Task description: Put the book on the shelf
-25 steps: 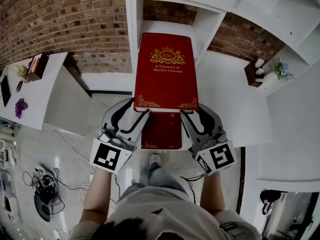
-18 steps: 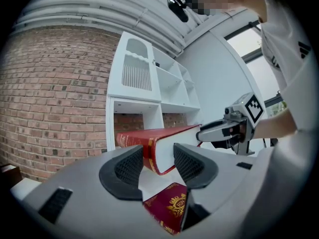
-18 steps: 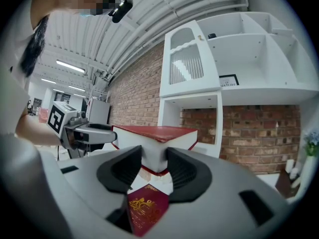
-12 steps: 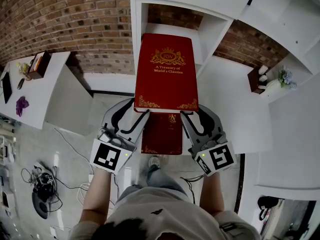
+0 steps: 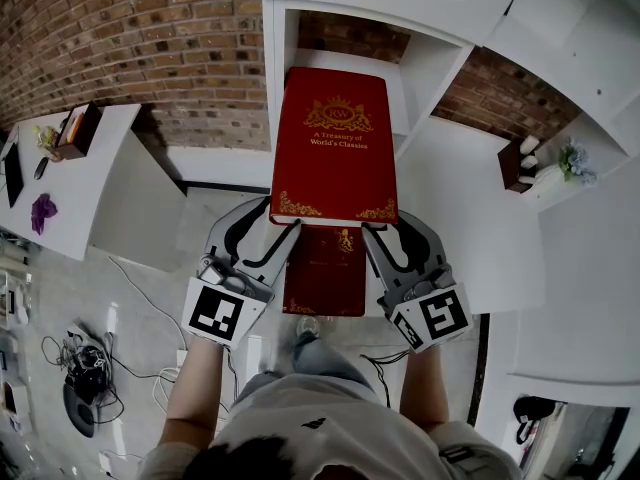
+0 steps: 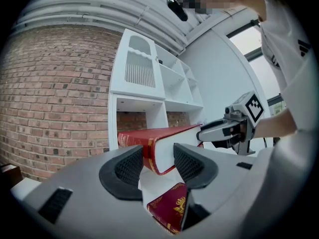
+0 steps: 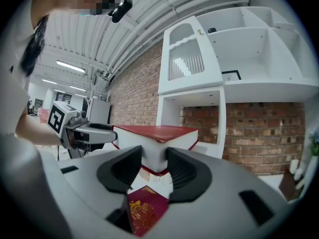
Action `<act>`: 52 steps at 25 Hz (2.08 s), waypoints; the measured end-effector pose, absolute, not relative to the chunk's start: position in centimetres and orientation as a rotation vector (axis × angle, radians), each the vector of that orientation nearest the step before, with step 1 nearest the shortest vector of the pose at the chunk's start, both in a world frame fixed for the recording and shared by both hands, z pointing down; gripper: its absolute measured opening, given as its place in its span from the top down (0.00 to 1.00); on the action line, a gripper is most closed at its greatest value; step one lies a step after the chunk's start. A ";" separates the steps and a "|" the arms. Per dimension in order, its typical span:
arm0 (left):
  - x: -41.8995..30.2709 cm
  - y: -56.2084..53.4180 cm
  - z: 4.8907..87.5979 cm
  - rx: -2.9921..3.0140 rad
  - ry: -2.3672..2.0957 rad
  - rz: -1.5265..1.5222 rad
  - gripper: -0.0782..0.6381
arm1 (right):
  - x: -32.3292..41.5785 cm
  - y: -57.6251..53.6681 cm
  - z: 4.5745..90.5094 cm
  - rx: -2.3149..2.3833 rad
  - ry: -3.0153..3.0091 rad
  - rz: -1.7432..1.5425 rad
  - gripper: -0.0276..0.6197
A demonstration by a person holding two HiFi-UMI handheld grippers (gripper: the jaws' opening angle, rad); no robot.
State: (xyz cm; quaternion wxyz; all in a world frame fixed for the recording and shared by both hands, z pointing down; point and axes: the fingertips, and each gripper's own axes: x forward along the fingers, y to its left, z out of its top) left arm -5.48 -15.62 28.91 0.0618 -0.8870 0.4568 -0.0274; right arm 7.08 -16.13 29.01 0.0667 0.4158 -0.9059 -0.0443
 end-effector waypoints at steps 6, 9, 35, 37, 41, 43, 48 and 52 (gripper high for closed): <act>-5.5 -16.8 29.2 -2.685 1.386 -0.087 0.61 | 7.0 -17.3 29.3 1.247 -2.729 -0.125 0.70; -5.6 -17.4 29.4 -2.689 1.391 -0.090 0.61 | 6.9 -17.8 29.5 1.246 -2.725 -0.115 0.70; -5.6 -23.0 31.3 -2.711 1.427 -0.127 0.61 | 6.9 -23.5 31.4 1.213 -2.711 -0.058 0.70; -5.7 -23.5 31.3 -2.712 1.430 -0.127 0.61 | 6.9 -24.0 31.4 1.211 -2.713 -0.057 0.70; -5.7 -24.4 31.2 -2.714 1.435 -0.123 0.61 | 6.9 -24.9 31.3 1.210 -2.718 -0.060 0.70; -5.7 -24.8 31.2 -2.713 1.438 -0.122 0.61 | 6.9 -25.3 31.3 1.211 -2.720 -0.062 0.70; -5.7 -25.9 31.1 -2.716 1.446 -0.121 0.61 | 6.9 -26.5 31.2 1.205 -2.724 -0.066 0.70; -5.7 -26.8 31.0 -2.712 1.455 -0.129 0.61 | 6.9 -27.4 31.1 1.203 -2.729 -0.065 0.70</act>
